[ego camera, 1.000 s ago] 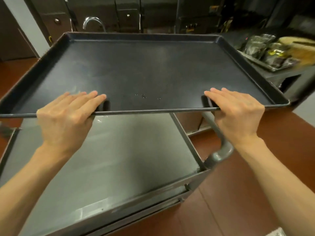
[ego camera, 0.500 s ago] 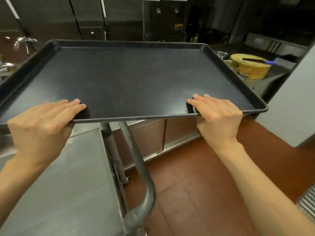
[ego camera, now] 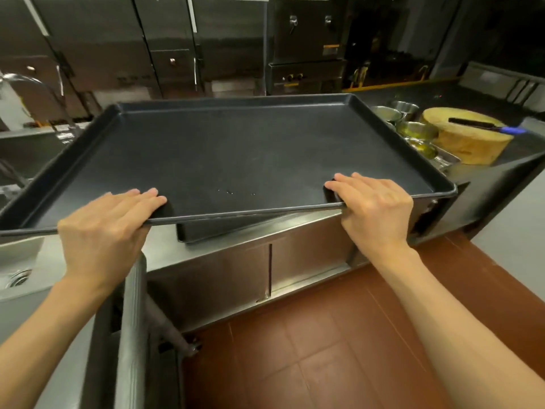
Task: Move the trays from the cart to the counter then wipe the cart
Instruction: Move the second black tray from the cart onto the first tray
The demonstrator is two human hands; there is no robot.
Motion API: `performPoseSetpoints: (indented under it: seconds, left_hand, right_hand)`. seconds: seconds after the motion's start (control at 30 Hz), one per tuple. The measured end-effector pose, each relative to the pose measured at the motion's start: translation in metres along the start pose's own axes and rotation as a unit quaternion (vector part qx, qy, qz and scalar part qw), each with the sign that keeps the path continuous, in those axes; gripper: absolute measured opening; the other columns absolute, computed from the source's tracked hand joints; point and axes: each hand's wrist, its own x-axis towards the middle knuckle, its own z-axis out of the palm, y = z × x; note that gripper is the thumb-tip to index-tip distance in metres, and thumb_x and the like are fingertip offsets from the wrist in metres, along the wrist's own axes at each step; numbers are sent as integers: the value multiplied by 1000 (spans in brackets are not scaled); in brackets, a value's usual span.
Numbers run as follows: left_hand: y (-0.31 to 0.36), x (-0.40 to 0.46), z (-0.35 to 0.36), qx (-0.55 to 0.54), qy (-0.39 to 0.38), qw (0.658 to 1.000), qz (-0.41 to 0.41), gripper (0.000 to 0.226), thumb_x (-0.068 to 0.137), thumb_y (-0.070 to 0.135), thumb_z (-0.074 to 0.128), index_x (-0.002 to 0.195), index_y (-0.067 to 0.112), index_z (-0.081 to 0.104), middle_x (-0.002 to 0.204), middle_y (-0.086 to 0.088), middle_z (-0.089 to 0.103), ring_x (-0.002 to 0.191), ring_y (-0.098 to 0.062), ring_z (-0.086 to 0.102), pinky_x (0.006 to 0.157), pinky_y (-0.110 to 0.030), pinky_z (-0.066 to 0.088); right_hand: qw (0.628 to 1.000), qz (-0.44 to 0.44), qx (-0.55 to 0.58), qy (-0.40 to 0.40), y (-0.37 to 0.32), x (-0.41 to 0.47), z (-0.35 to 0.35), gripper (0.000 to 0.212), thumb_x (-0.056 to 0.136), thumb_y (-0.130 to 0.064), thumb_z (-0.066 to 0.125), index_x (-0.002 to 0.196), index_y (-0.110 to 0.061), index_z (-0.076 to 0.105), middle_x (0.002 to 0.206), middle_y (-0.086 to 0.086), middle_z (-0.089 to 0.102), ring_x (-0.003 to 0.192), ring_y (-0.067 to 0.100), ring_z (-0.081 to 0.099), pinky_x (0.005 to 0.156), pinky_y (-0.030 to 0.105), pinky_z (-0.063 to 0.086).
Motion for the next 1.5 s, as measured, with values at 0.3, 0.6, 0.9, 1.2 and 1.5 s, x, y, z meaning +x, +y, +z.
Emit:
performPoseSetpoints:
  seconds: [0.3, 0.6, 0.9, 1.2, 1.5]
  left_hand:
    - [51, 23, 93, 86, -30, 994, -63, 38, 102, 17, 39, 104, 5, 76, 106, -13, 75, 96, -35, 72, 83, -55, 56]
    - [45, 5, 185, 103, -116, 979, -131, 34, 88, 15, 48, 105, 8, 75, 108, -11, 75, 98, -32, 72, 88, -54, 55]
    - [8, -8, 291, 84, -152, 974, -142, 29, 74, 2, 79, 103, 6, 76, 104, -12, 76, 97, -34, 72, 87, -56, 55]
    - [2, -12, 348, 59, -191, 970, -140, 36, 68, -5, 81, 102, 6, 77, 104, -11, 76, 98, -35, 72, 85, -57, 56]
    - [8, -23, 370, 62, -191, 973, -117, 30, 83, 2, 56, 107, 3, 74, 111, -13, 74, 103, -36, 70, 87, -59, 55]
  right_hand:
    - [994, -28, 96, -51, 94, -3, 127, 34, 87, -5, 48, 97, -13, 80, 97, 7, 79, 91, 29, 76, 74, 39, 59]
    - [979, -67, 150, -118, 113, -17, 256, 38, 75, 6, 55, 95, -16, 80, 99, 4, 79, 91, 29, 76, 70, 37, 58]
    - [976, -45, 142, -157, 118, -43, 355, 46, 72, 10, 48, 93, -15, 81, 99, 3, 79, 90, 29, 76, 68, 37, 59]
    - [967, -29, 143, -209, 134, -66, 400, 53, 61, 14, 52, 93, -17, 80, 100, 2, 79, 92, 28, 76, 70, 37, 59]
    - [964, -26, 120, -238, 141, -80, 417, 56, 74, 6, 34, 99, -16, 79, 106, 5, 77, 98, 31, 74, 87, 48, 58]
